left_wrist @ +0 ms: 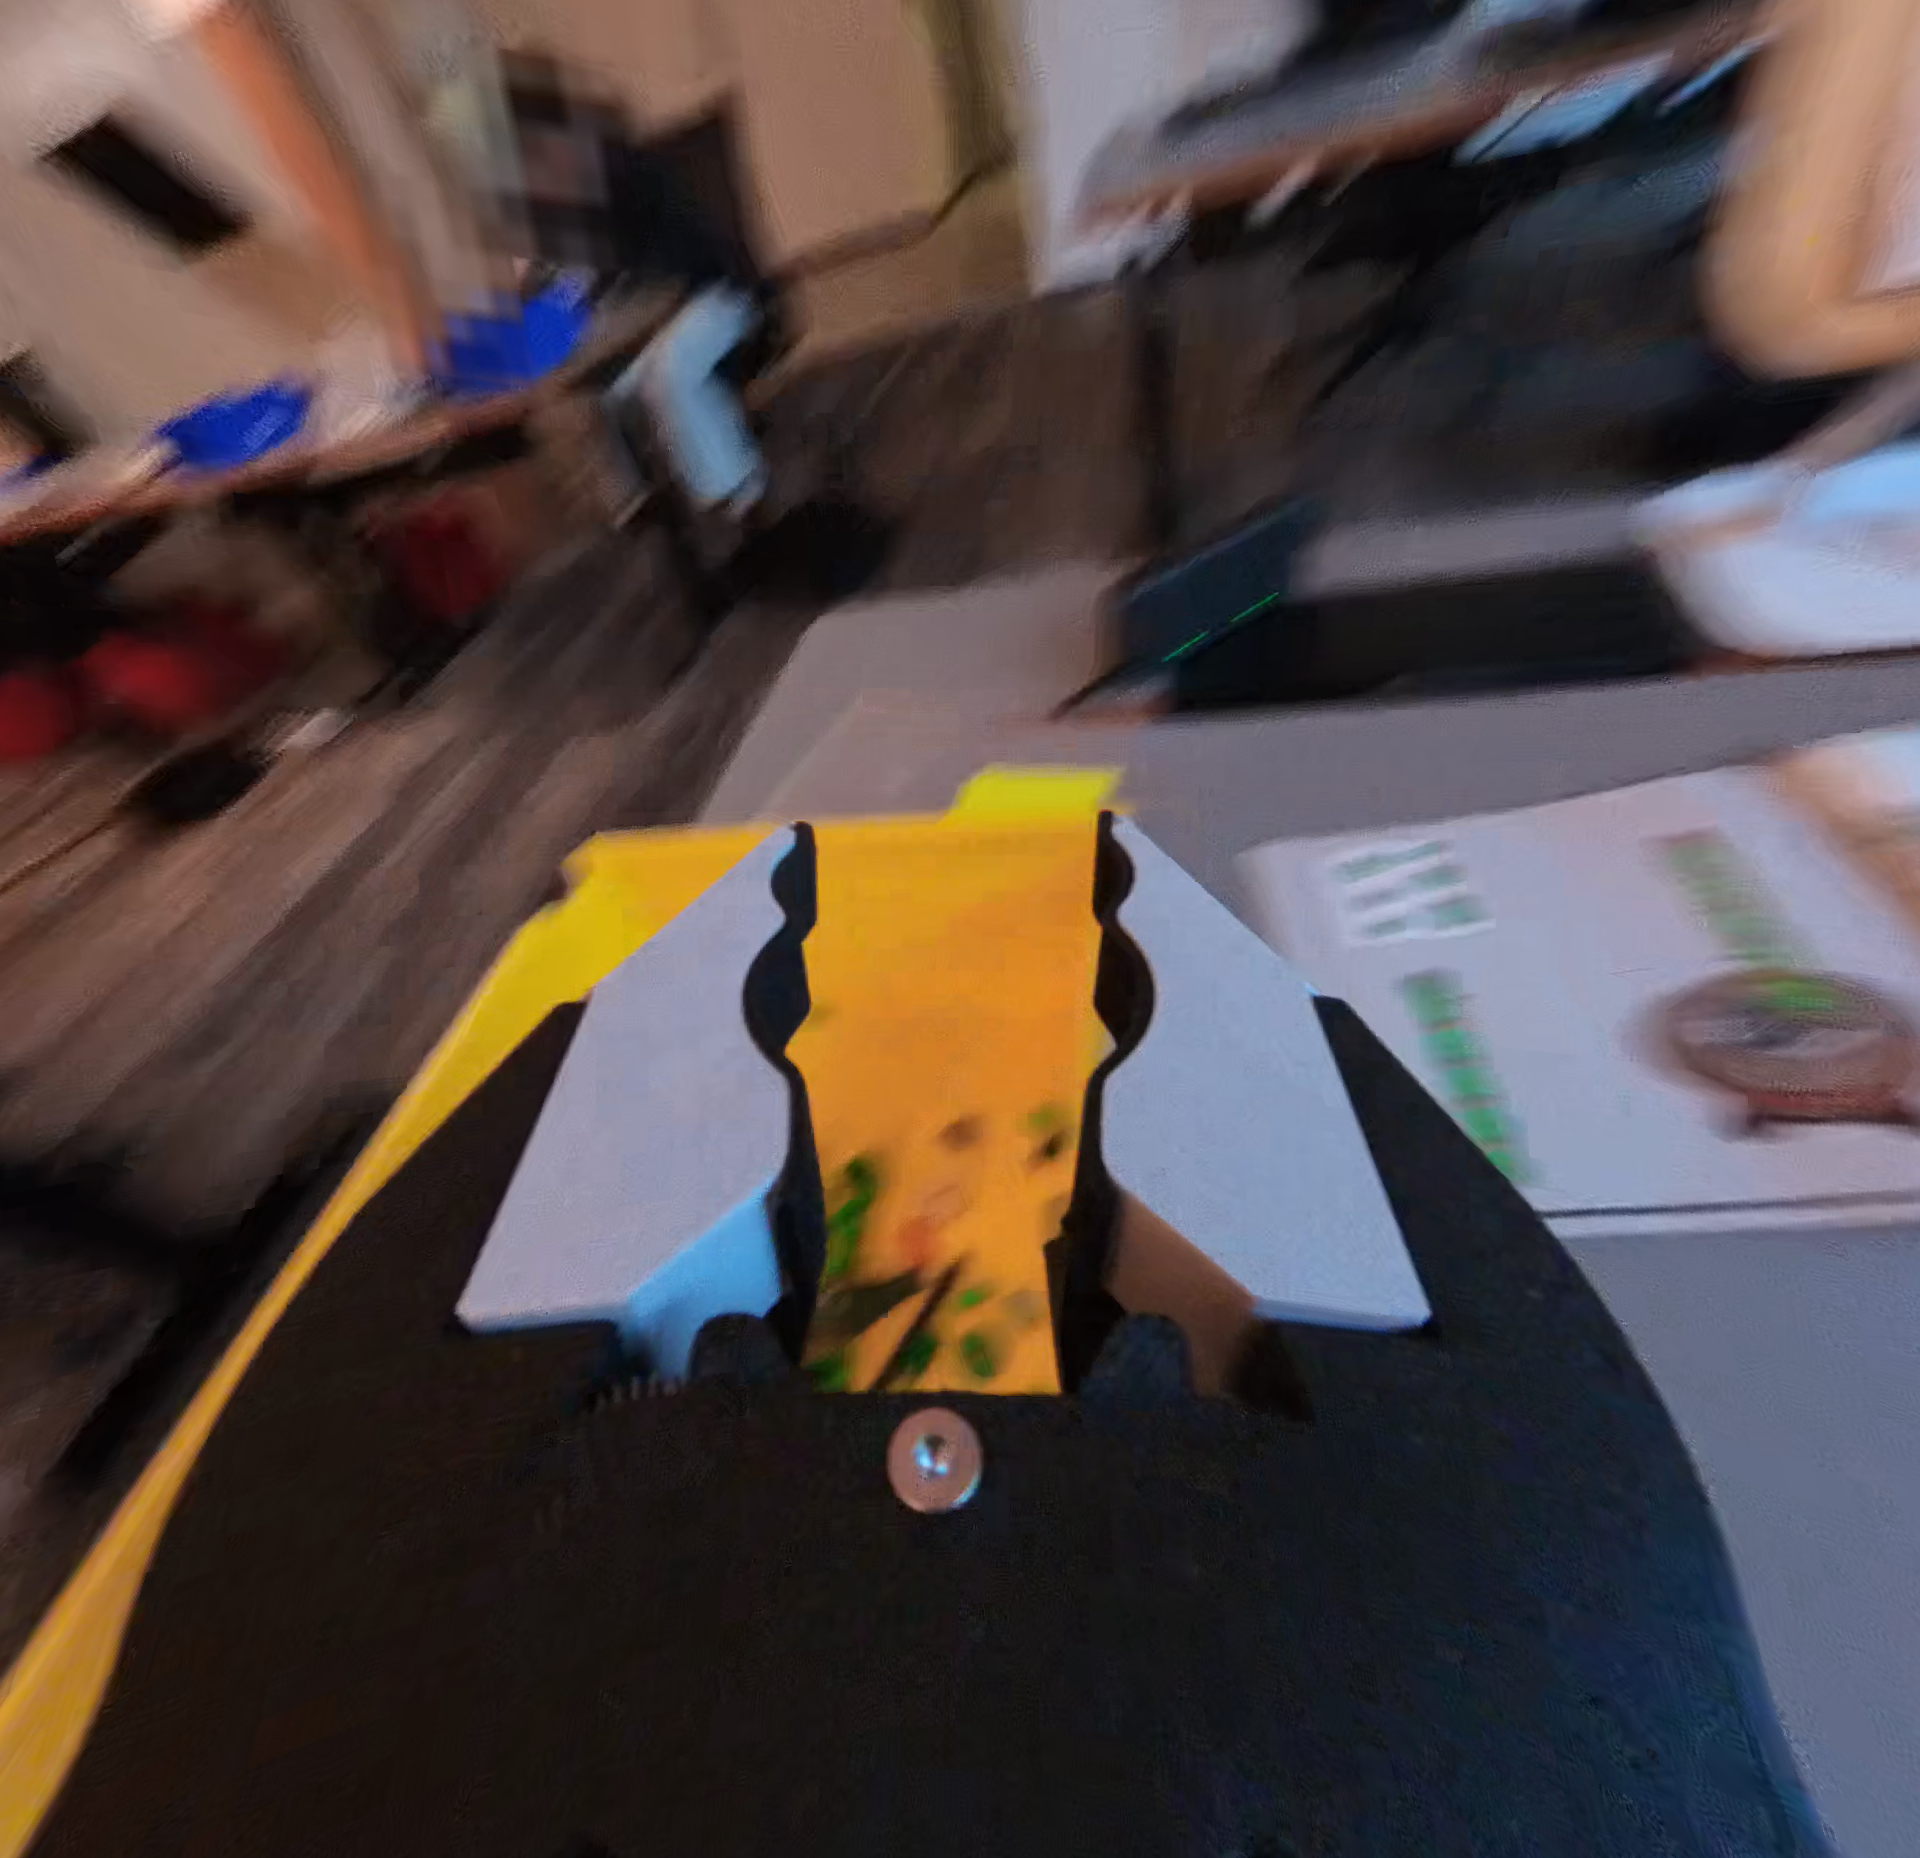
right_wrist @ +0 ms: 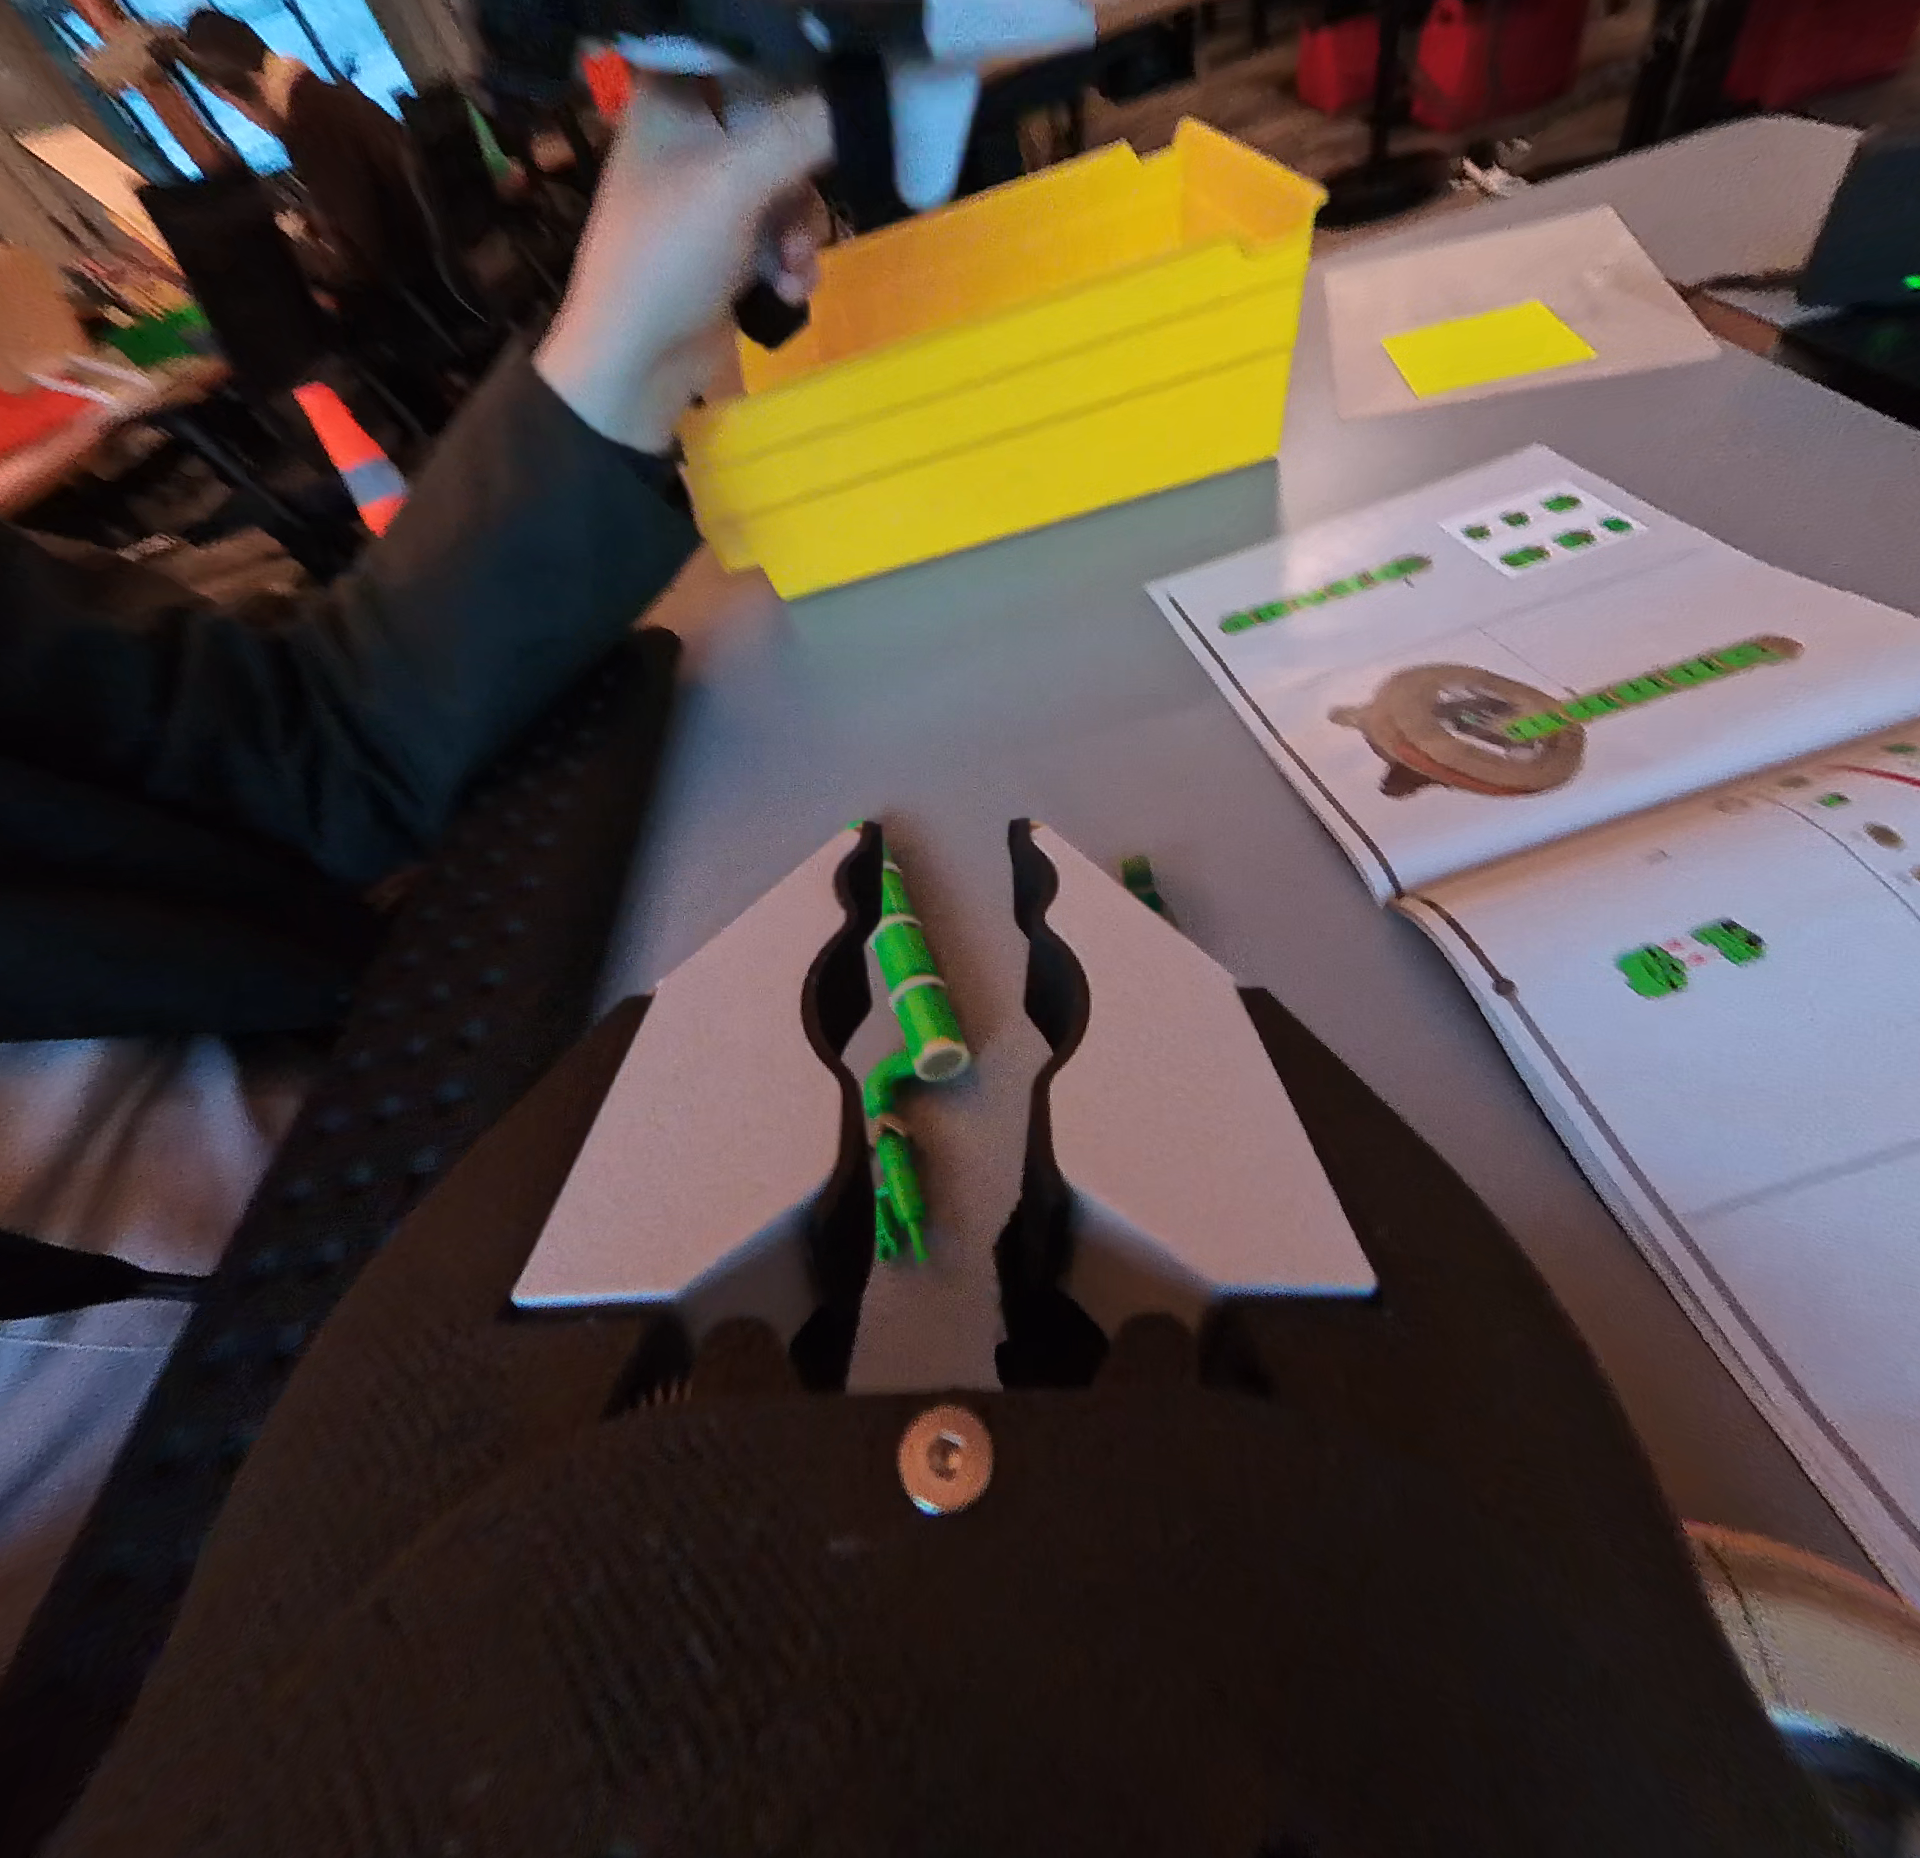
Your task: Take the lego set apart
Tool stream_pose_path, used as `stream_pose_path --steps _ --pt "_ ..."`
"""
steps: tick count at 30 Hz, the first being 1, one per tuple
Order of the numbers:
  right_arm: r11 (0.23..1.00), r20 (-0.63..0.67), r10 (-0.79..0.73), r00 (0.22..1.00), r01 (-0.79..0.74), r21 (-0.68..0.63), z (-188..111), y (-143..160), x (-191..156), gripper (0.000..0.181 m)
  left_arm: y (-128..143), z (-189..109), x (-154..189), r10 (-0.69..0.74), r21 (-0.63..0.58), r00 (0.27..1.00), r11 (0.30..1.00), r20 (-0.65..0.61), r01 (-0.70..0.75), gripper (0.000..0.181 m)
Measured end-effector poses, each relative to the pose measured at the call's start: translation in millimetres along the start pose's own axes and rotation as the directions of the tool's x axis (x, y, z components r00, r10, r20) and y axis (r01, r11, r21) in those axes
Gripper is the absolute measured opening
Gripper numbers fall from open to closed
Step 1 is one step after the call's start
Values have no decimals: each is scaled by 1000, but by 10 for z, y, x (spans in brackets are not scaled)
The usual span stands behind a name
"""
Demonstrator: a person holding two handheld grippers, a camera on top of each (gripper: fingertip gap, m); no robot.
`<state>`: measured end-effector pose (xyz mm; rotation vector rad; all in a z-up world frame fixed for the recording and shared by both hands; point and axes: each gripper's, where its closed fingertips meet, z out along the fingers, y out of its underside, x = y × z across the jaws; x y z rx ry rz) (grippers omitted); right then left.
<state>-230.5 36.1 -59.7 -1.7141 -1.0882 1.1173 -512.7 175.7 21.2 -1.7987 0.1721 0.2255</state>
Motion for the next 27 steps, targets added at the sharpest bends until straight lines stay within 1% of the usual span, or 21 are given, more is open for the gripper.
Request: stream_pose_path --steps 1,2,3,4,5,6,7,8,9,10,11,12,14,17,19,20,22,24,26,27 --pt "1000 -21 -5 1000 5 -27 6 47 36 23 -173 -101 308 4 103 994 995 -112 8 56" --pt "999 -36 -12 999 10 -51 17 90 61 23 -301 -210 577 18 182 981 983 -194 18 56" --pt "997 -48 -22 999 18 -77 31 134 79 23 -380 -309 835 34 229 963 973 -267 29 50" --pt "994 -60 -35 998 28 -107 51 185 94 23 -397 -401 1146 67 244 928 969 -366 26 45" --pt "990 -74 -50 996 40 -138 72 238 115 23 -339 -487 1495 108 228 867 974 -486 6 42" --pt "984 -91 -67 994 51 -171 96 294 142 23 -204 -543 1812 130 175 797 984 -590 -31 45" --pt "978 -113 -83 990 59 -202 119 349 179 22 -7 -591 2095 139 103 717 990 -683 -94 49" --pt "972 -138 -98 986 65 -224 145 393 223 22 204 -631 2318 135 36 640 985 -756 -166 53" --pt "970 -167 -109 980 68 -235 175 420 275 20 381 -632 2459 131 -11 593 973 -794 -231 53" --pt "969 -200 -114 973 64 -240 203 435 332 18 520 -623 2551 141 -28 556 958 -819 -285 49" --pt "969 -235 -118 965 60 -241 229 440 396 17 626 -622 2622 160 -20 515 945 -842 -326 41" --pt "970 -262 -125 957 62 -236 254 436 454 16 698 -598 2669 172 -11 493 938 -853 -346 38" --pt "967 -285 -117 951 44 -250 313 481 541 17 804 -557 2757 165 -14 442 927 -882 -374 37" --pt "949 -282 -89 955 -4 -315 391 634 605 18 904 -626 2894 91 -36 303 921 -949 -388 36" --pt "941 -262 -60 963 -33 -337 431 717 595 21 961 -715 2925 62 -29 215 918 -975 -395 36" --pt "938 -255 -48 966 -44 -344 440 747 592 21 989 -758 2927 59 -18 182 917 -981 -398 35" --pt "946 -248 -30 968 -53 -320 447 719 585 21 1071 -808 2916 83 14 142 902 -986 -431 29" --pt "944 -226 -20 974 -57 -325 450 730 553 12 1169 -757 2885 152 60 153 871 -976 -487 25" --pt "942 -214 -16 977 -57 -330 453 736 530 11 1226 -774 2890 193 99 133 854 -972 -511 18" --pt "939 -208 -14 978 -59 -338 446 741 517 11 1221 -785 2897 193 102 131 856 -972 -506 16"
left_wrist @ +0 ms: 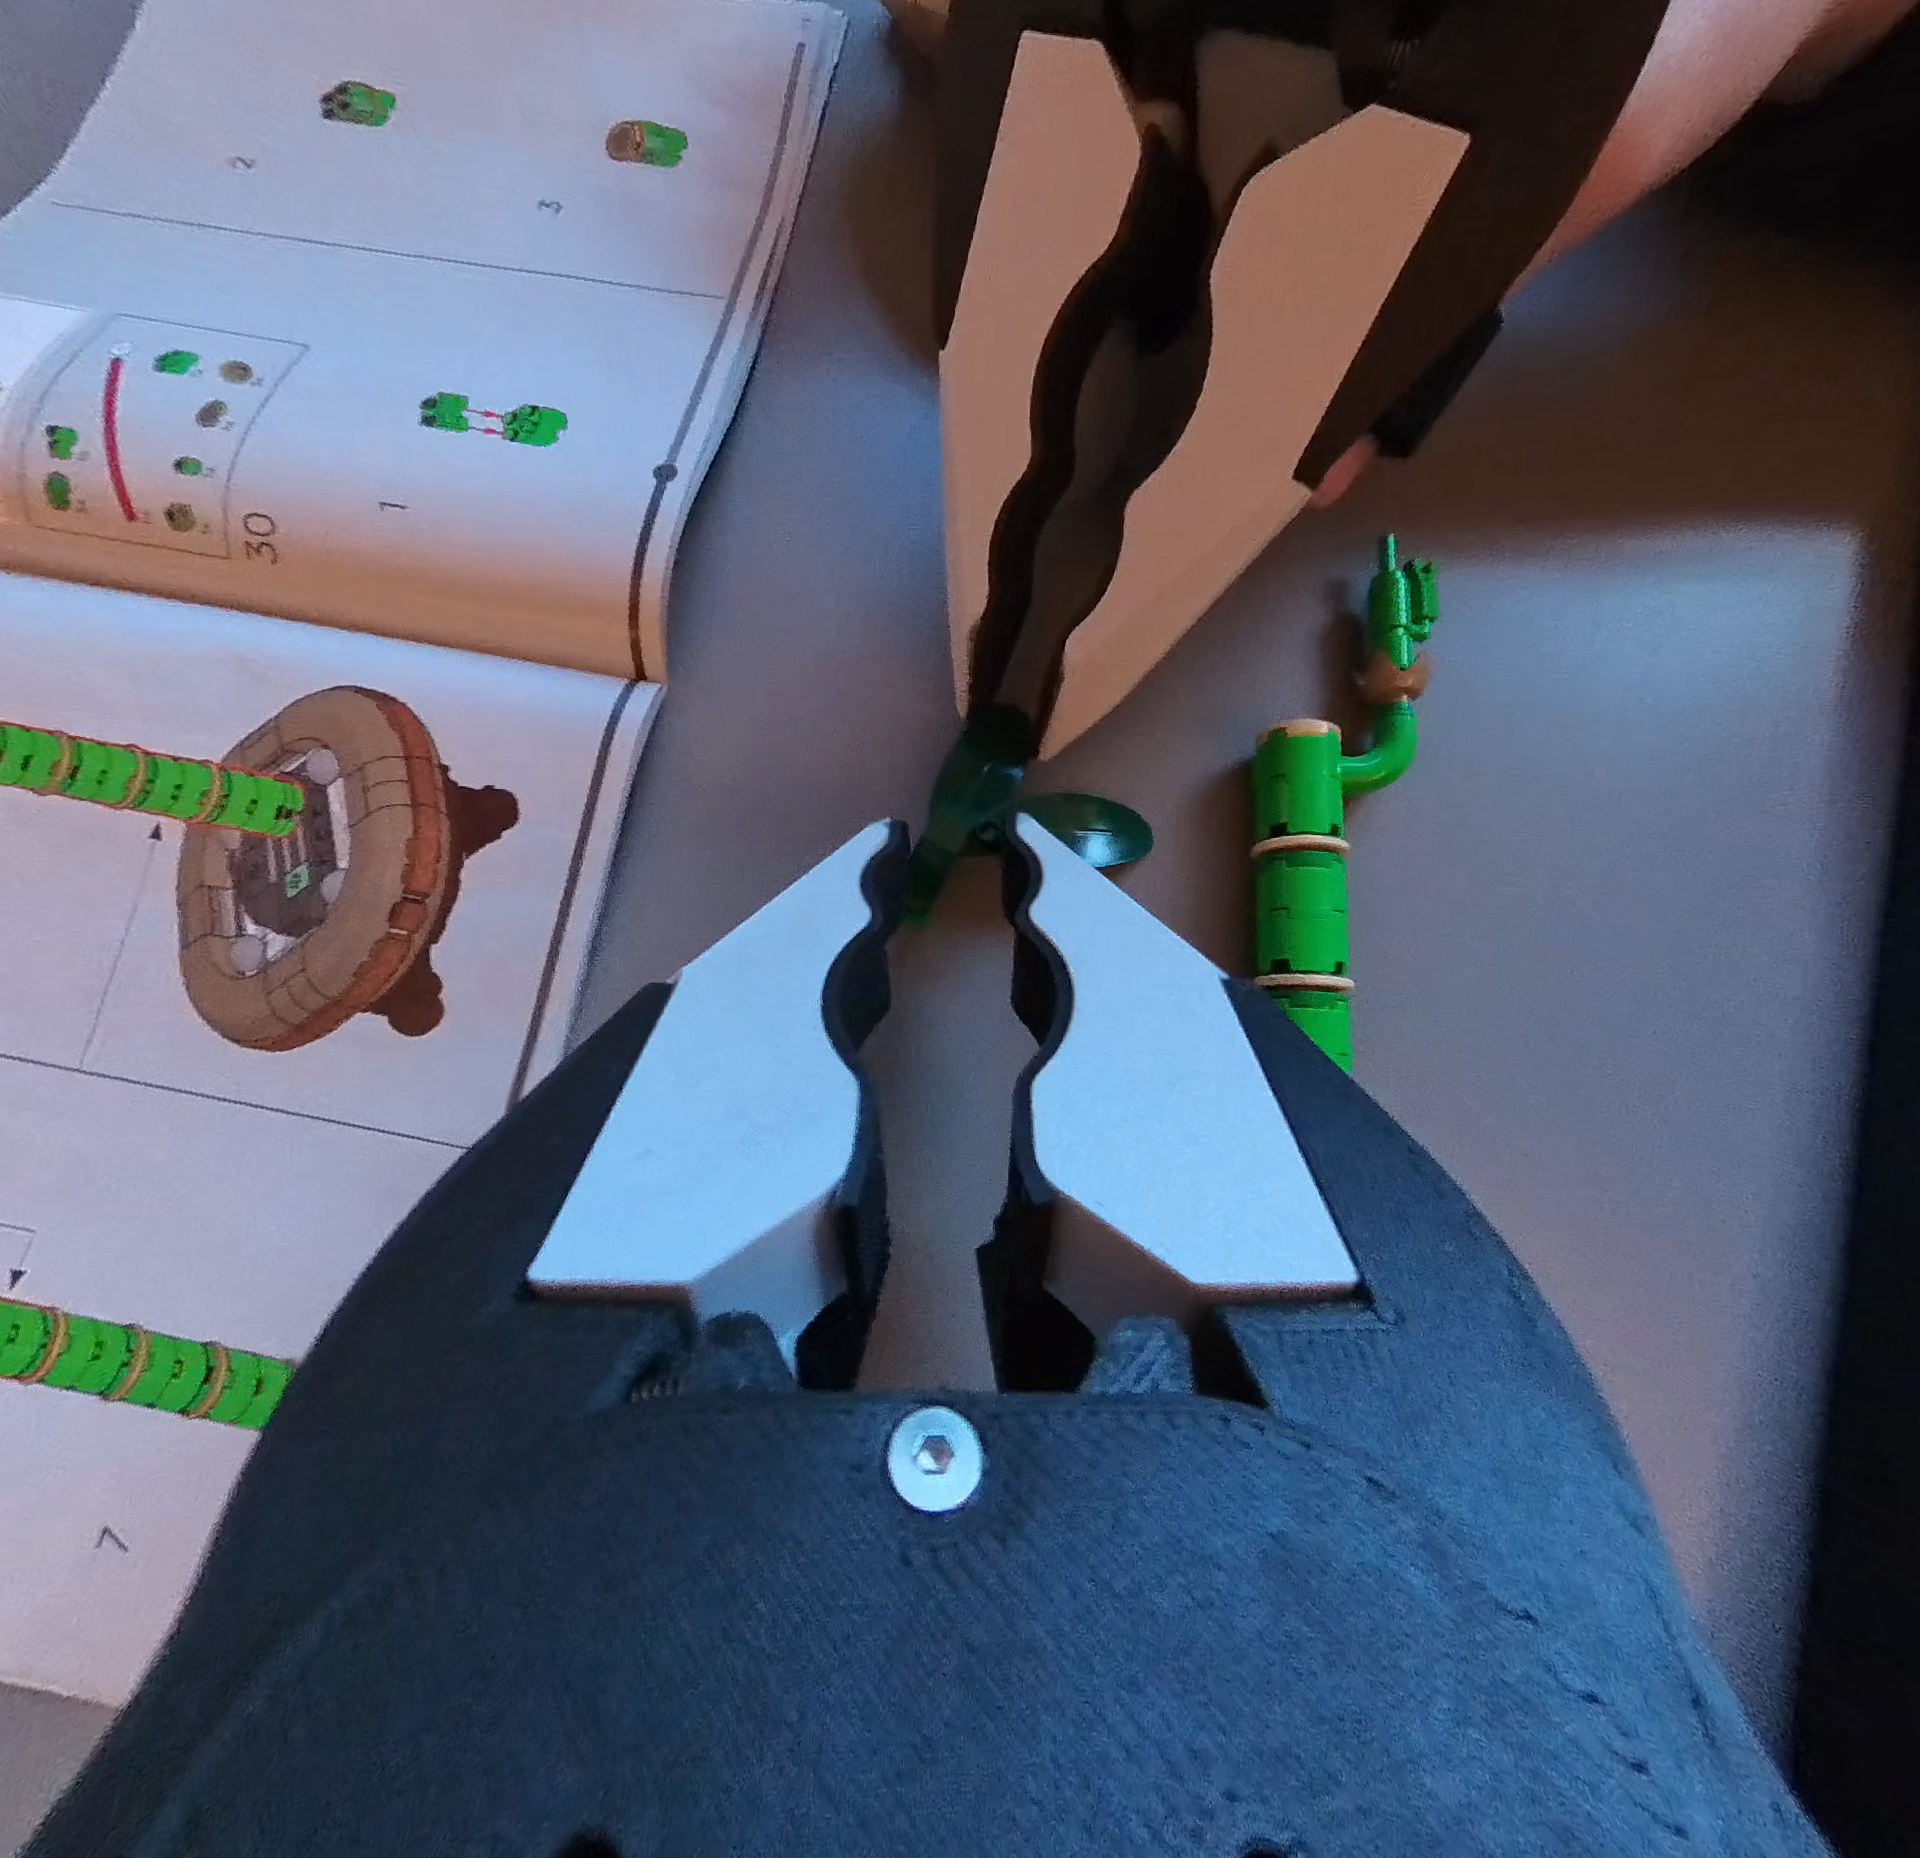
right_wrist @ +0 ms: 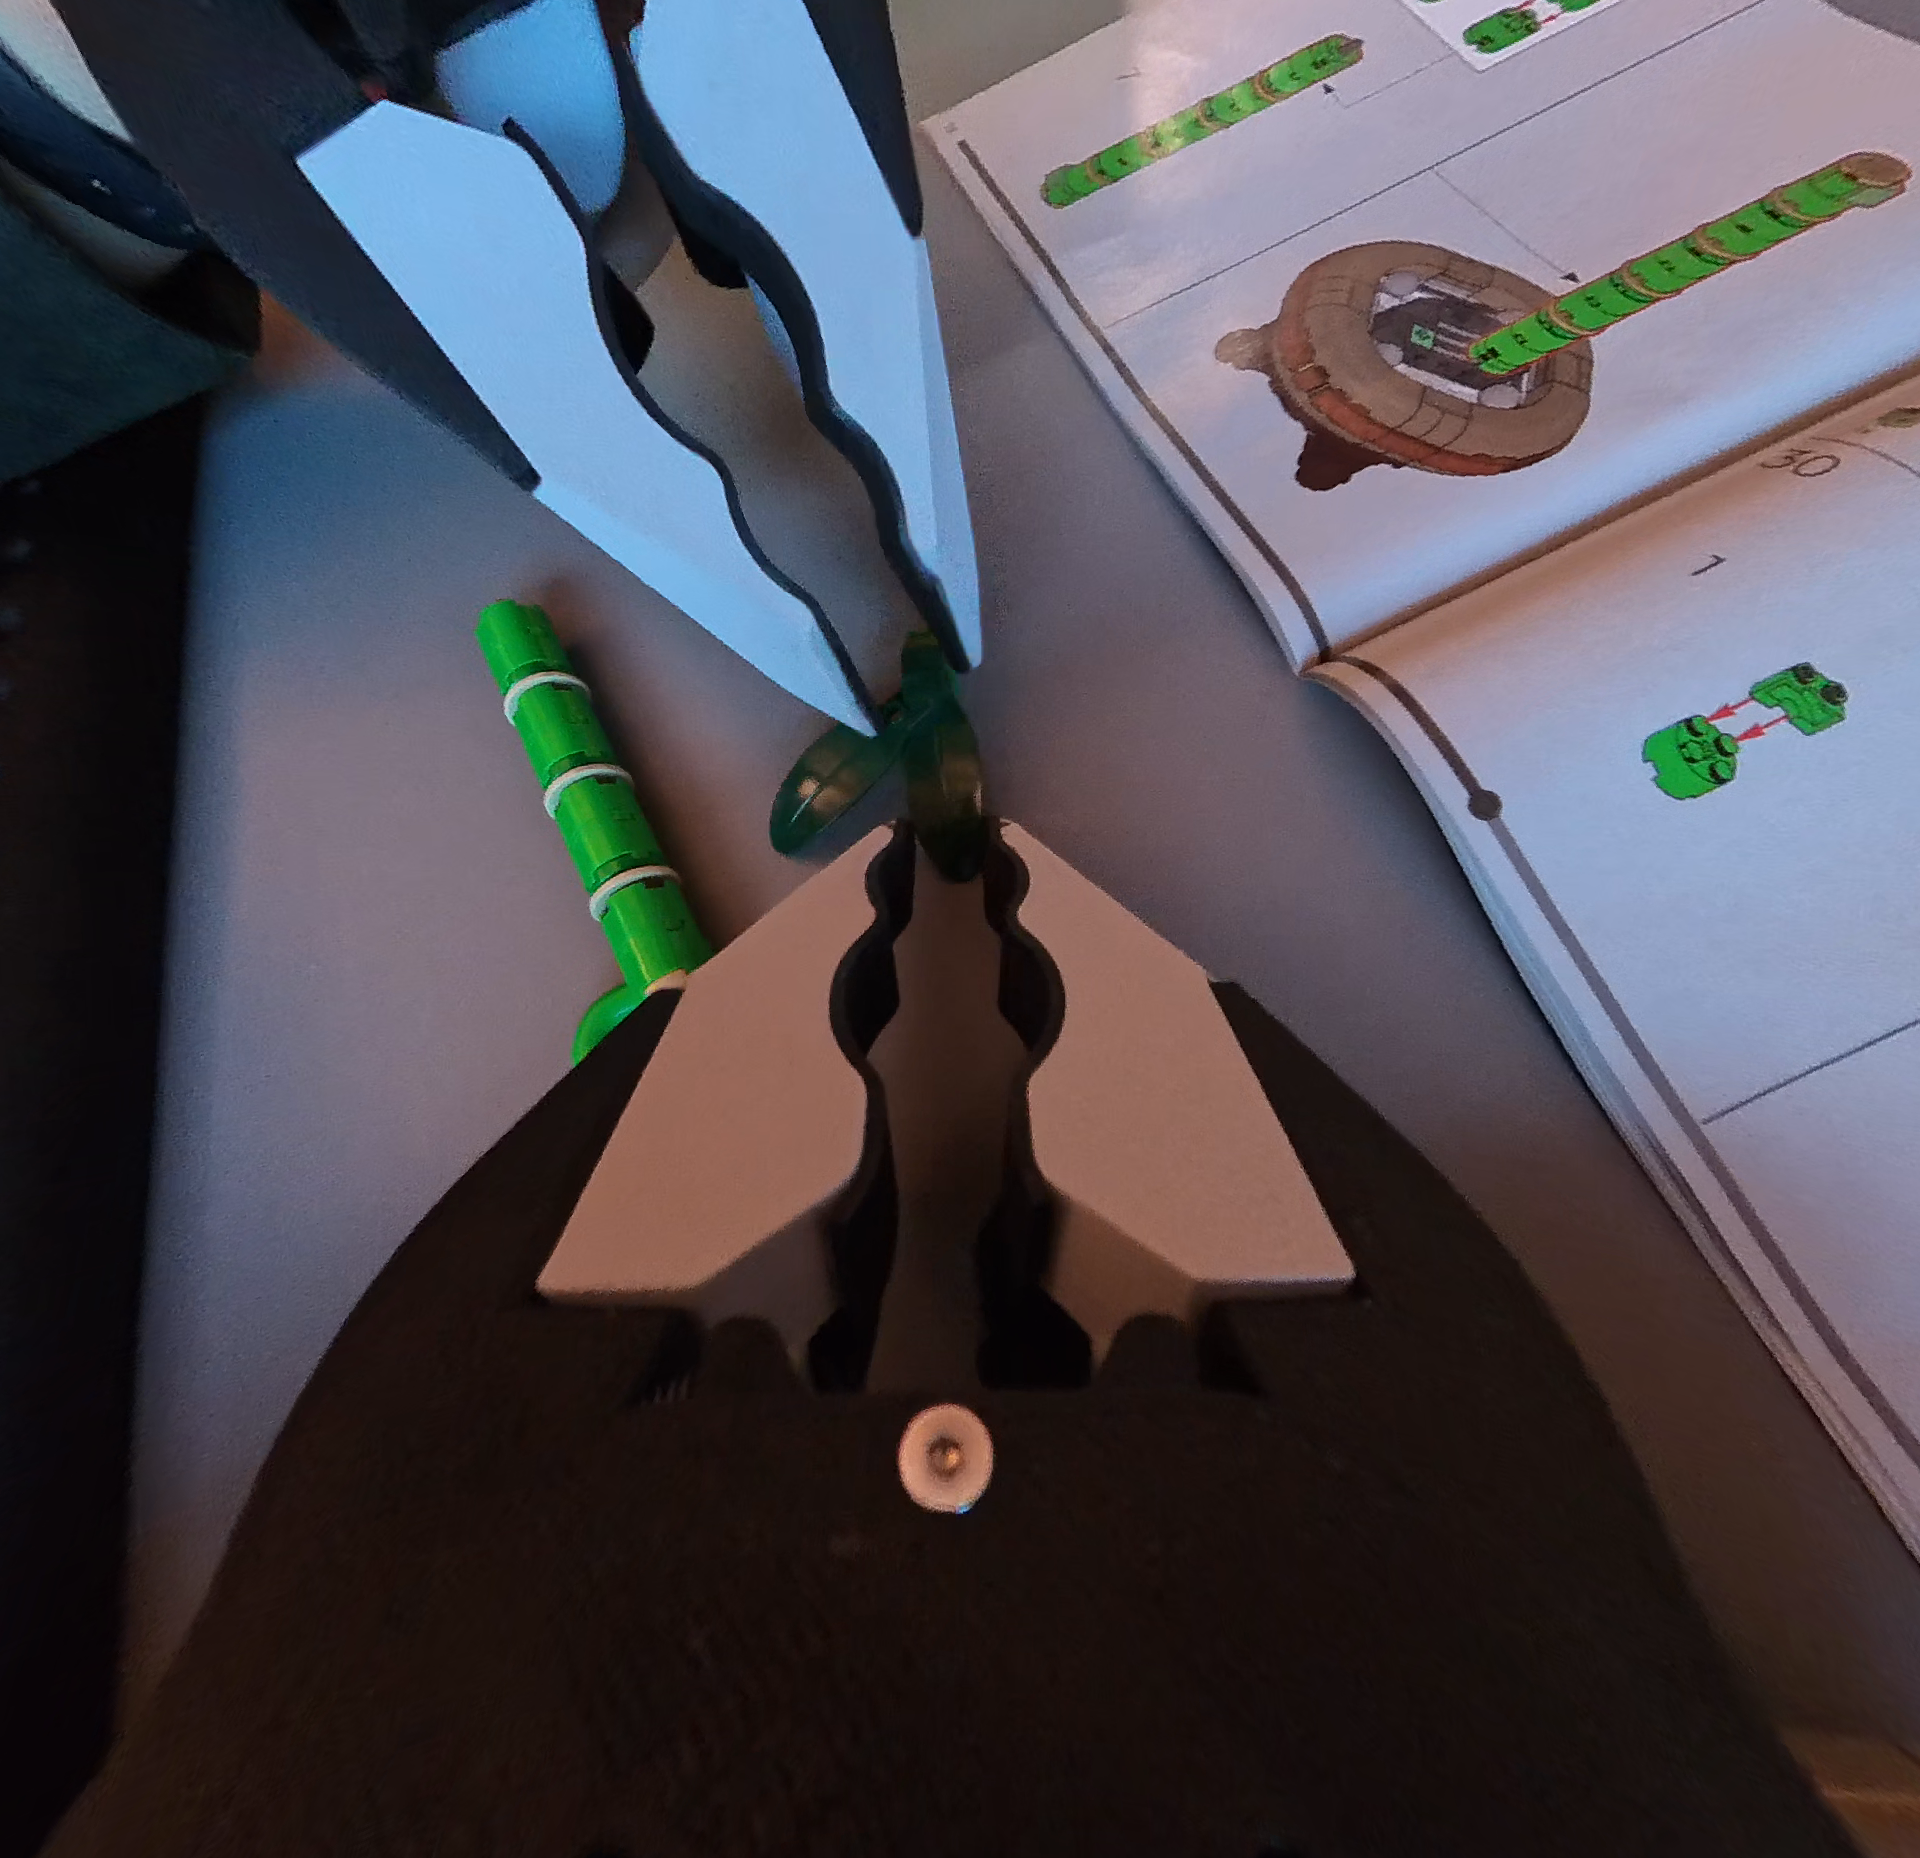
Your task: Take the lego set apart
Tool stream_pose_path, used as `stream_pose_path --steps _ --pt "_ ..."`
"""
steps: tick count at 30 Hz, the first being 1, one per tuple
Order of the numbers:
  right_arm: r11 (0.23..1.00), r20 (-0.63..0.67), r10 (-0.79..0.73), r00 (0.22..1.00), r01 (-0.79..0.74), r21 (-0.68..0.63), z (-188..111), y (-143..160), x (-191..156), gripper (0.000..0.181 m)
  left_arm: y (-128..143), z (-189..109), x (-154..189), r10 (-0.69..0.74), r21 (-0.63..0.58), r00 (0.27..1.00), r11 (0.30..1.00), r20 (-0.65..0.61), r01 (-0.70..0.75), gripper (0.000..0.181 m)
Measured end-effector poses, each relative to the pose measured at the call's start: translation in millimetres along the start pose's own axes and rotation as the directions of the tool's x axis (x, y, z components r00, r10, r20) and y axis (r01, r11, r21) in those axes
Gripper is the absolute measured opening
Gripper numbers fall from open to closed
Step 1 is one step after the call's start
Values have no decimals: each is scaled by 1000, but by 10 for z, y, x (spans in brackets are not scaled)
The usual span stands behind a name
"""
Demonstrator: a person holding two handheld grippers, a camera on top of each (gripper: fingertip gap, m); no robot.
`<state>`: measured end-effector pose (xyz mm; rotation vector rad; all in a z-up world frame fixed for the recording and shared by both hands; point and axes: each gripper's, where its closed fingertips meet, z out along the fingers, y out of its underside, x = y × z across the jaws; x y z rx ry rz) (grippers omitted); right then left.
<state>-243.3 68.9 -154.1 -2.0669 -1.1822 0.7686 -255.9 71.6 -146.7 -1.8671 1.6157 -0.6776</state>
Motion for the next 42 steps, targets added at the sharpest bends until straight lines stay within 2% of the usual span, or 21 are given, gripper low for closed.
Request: stream_pose_path --steps 2,5,8,10,12,15,17,19,21,23,24,26,27,29,32,35,40,42 --pt "1000 36 4 999 -4 -10 -30 8 -55 11 -11 -17 66 -4 2 999 1000 -39 4 15" --pt "996 137 55 989 -63 55 -140 -76 -185 14 -128 -131 168 89 86 994 993 -58 -83 14" --pt "947 365 184 913 -264 184 -359 -339 -397 24 -252 -269 348 225 175 973 962 -61 -211 14" --pt "909 452 232 861 -357 215 -453 -441 -437 27 -342 -333 462 307 228 951 929 -40 -290 14" --pt "905 505 242 829 -381 191 -463 -433 -501 26 -432 -388 565 376 280 926 891 -19 -357 14" --pt "913 625 271 732 -400 73 -455 -351 -738 21 -474 -431 660 451 310 892 848 5 -430 14" --pt "914 617 282 735 -400 59 -441 -334 -733 18 -453 -429 662 458 300 889 846 15 -441 14" --pt "925 595 244 766 -368 96 -483 -360 -698 2 -490 -477 577 383 304 923 875 37 -375 18" --pt "919 538 223 813 -360 162 -520 -419 -580 1 -572 -602 453 232 353 973 910 5 -219 16" --pt "916 460 150 875 -298 269 -587 -507 -483 2 -678 -761 341 90 450 993 892 -74 -48 16" --pt "917 380 85 921 -222 331 -619 -557 -431 2 -710 -820 265 19 487 993 872 -115 40 18" --pt "907 79 -32 996 -4 421 -689 -658 -220 2 -777 -899 194 -91 539 967 816 -239 210 21" --pt "895 -59 -91 994 108 432 -749 -707 -162 2 -819 -916 147 -146 557 948 779 -284 287 20" --pt "861 -244 -183 952 275 429 -858 -805 -153 1 -926 -937 99 -210 597 908 695 -363 399 20" --pt "832 -397 -221 891 385 400 -945 -884 -142 2 -1055 -935 86 -267 623 847 582 -460 522 21" --pt "815 -477 -248 843 448 368 -988 -914 -119 1 -1061 -841 96 -301 607 832 576 -465 548 20" --pt "797 -520 -291 803 504 332 -972 -932 -151 2 -1105 -855 77 -311 630 813 517 -492 579 14" --pt "792 -530 -307 790 521 318 -964 -941 -169 1 -1092 -820 82 -319 615 802 518 -505 594 14"
